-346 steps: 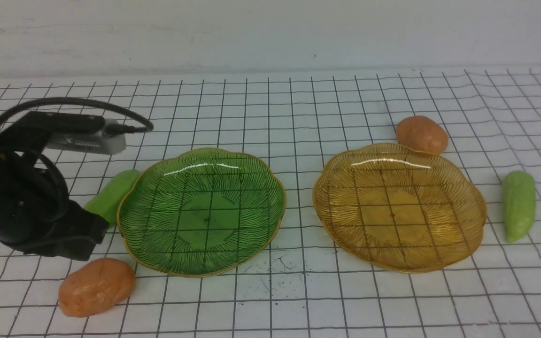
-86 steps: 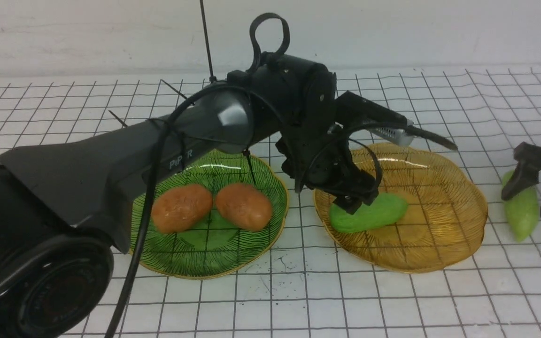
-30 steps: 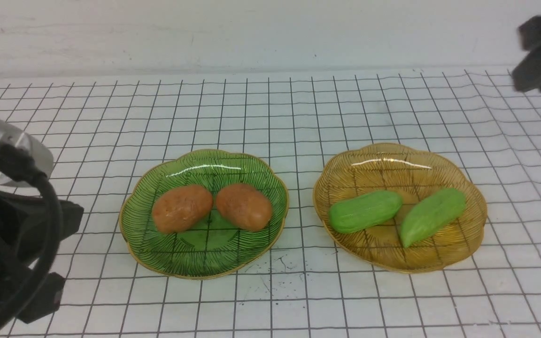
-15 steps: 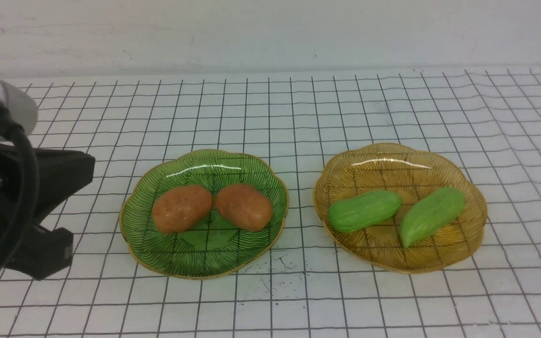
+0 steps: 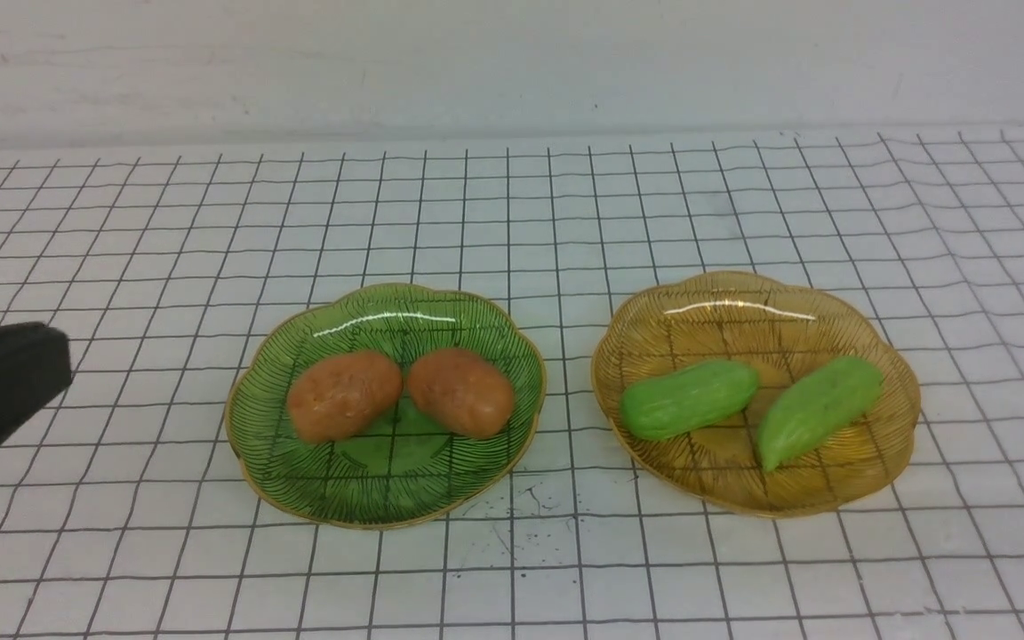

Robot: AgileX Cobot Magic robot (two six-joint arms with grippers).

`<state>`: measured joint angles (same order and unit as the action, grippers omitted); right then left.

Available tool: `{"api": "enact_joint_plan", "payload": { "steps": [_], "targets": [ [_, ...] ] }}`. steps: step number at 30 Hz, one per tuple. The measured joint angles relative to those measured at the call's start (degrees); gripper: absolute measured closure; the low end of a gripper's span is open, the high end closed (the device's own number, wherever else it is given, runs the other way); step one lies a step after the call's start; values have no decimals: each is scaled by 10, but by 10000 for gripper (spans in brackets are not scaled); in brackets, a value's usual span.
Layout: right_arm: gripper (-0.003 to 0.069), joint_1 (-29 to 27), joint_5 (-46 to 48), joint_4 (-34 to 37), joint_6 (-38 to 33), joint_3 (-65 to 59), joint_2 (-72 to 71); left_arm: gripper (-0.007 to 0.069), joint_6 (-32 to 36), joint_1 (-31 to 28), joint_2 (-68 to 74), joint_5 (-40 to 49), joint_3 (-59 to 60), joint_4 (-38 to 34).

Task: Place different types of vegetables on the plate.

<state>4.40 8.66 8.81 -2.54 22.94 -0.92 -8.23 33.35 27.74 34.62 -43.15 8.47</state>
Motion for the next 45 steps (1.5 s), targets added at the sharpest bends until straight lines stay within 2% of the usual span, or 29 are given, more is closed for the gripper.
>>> {"api": "enact_joint_plan", "payload": {
  "steps": [7, 20, 25, 27, 28, 31, 34, 38, 45],
  "targets": [
    [661, 0, 0, 0, -11, 0, 0, 632, -1, 0, -62, -6, 8, 1],
    [661, 0, 0, 0, -11, 0, 0, 632, 0, -9, -75, -4, 12, 5],
    [661, 0, 0, 0, -11, 0, 0, 632, 28, -81, -118, -26, 71, -26],
    [661, 0, 0, 0, -11, 0, 0, 632, 74, -150, -166, -71, 157, -75],
    [661, 0, 0, 0, -11, 0, 0, 632, 78, -150, -166, -71, 164, -75],
    [661, 0, 0, 0, -11, 0, 0, 632, 137, -238, -240, -140, 289, -130],
    [661, 0, 0, 0, -11, 0, 0, 632, 156, -284, -279, -167, 382, -149],
    [661, 0, 0, 0, -11, 0, 0, 632, 164, -298, -283, -167, 445, -151],
    [661, 0, 0, 0, -11, 0, 0, 632, 165, -298, -283, -131, 447, -151]
  ]
}}
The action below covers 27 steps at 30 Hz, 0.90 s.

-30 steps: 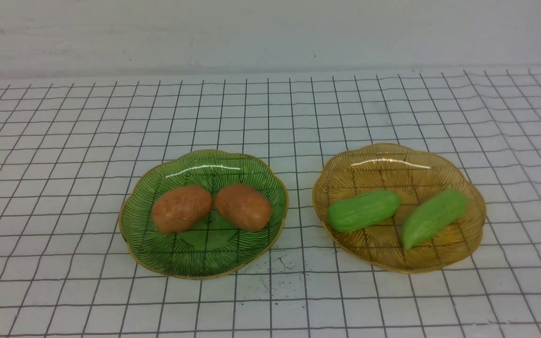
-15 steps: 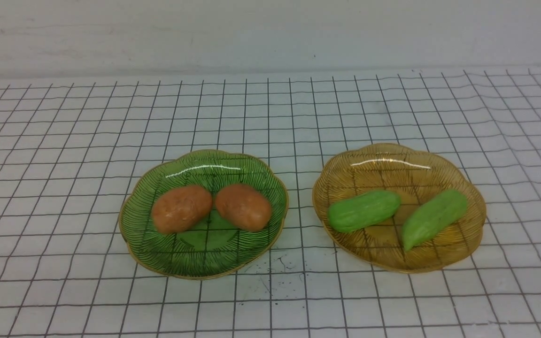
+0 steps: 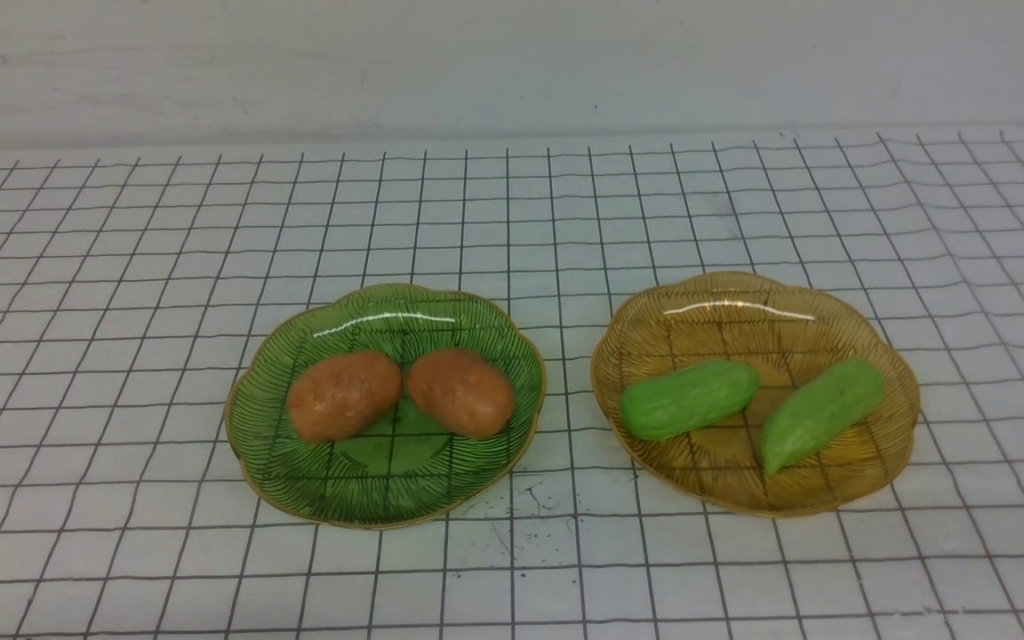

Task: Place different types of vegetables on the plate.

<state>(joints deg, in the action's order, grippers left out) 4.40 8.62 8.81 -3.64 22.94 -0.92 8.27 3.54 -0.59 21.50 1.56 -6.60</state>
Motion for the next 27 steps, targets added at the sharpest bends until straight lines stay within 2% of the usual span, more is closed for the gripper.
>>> {"api": "enact_joint_plan", "payload": {
  "steps": [27],
  "targets": [
    [661, -2, 3, -6, -10, -1, -1, 632, 0, -1, 0, 3, 0, 0]
  ]
}}
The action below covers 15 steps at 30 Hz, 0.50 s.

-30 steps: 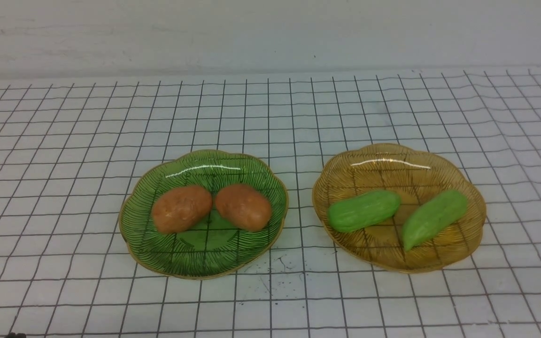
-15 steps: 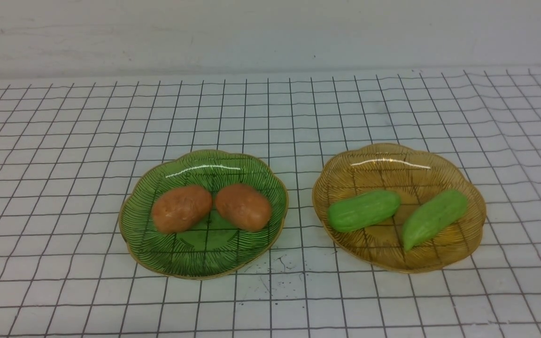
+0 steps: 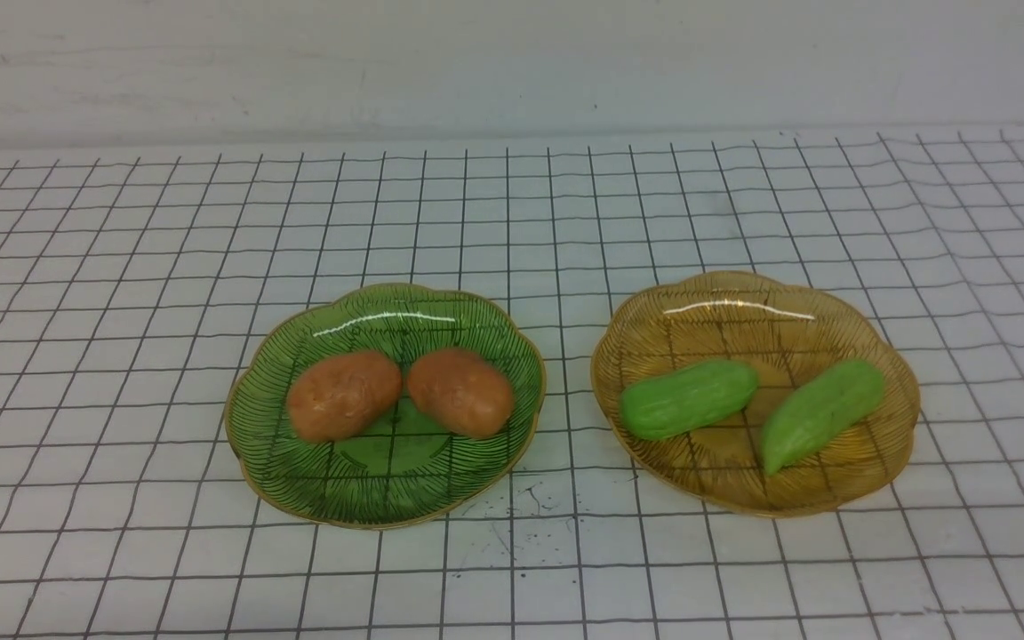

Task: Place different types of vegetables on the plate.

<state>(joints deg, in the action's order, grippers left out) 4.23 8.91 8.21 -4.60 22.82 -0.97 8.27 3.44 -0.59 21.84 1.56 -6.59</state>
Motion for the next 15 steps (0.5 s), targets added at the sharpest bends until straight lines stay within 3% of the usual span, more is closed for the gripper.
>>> {"api": "enact_joint_plan", "payload": {
  "steps": [5, 9, 15],
  "targets": [
    [661, -34, 44, -30, -17, -58, 0, 632, 0, 0, 0, 0, 0, 0],
    [661, -38, 70, -96, -40, -159, 0, 632, 0, 0, 0, 0, 0, 0],
    [661, -38, 119, -101, -30, -243, 0, 632, 0, 0, 0, 0, 0, 0]
  ]
}}
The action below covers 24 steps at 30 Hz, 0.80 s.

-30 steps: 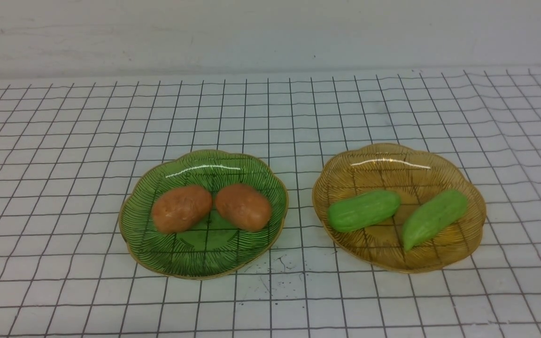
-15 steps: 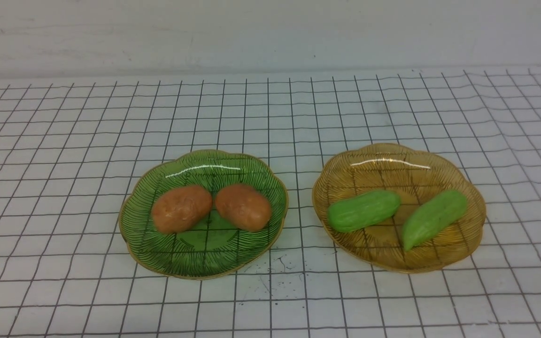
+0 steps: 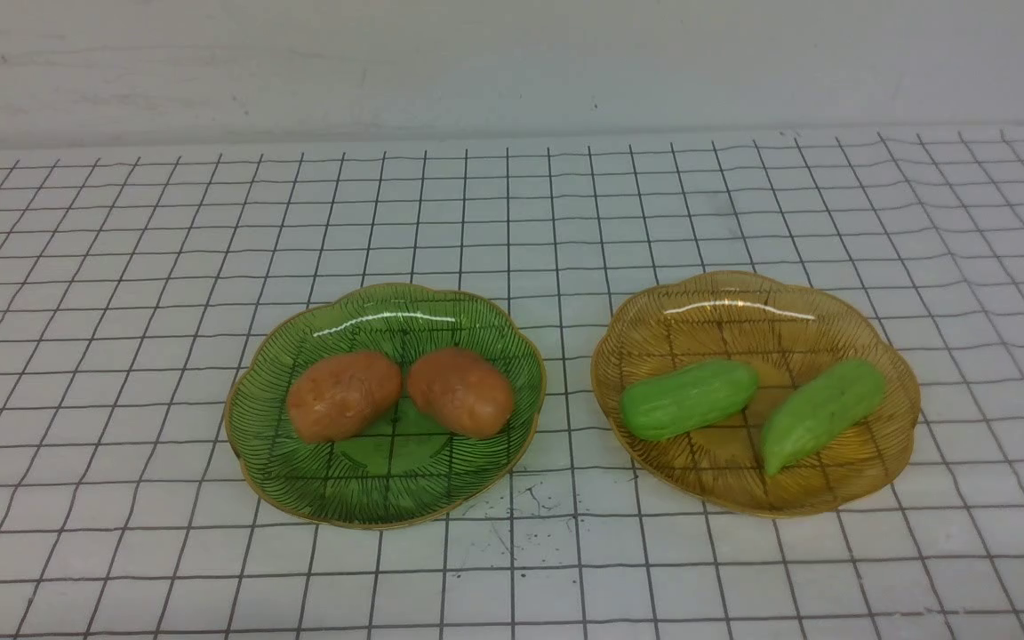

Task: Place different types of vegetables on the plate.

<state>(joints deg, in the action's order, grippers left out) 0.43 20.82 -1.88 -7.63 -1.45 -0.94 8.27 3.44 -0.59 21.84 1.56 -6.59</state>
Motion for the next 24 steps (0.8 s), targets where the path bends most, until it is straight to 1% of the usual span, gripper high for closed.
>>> {"api": "enact_joint_plan", "payload": {
  "steps": [8, 24],
  "targets": [
    [661, 0, 13, 15, 30, 2, 1, 632, 0, 0, 0, 0, 0, 1],
    [661, 0, 13, 19, 34, 2, 1, 632, 0, 0, 0, 0, 0, 1]
  ]
}}
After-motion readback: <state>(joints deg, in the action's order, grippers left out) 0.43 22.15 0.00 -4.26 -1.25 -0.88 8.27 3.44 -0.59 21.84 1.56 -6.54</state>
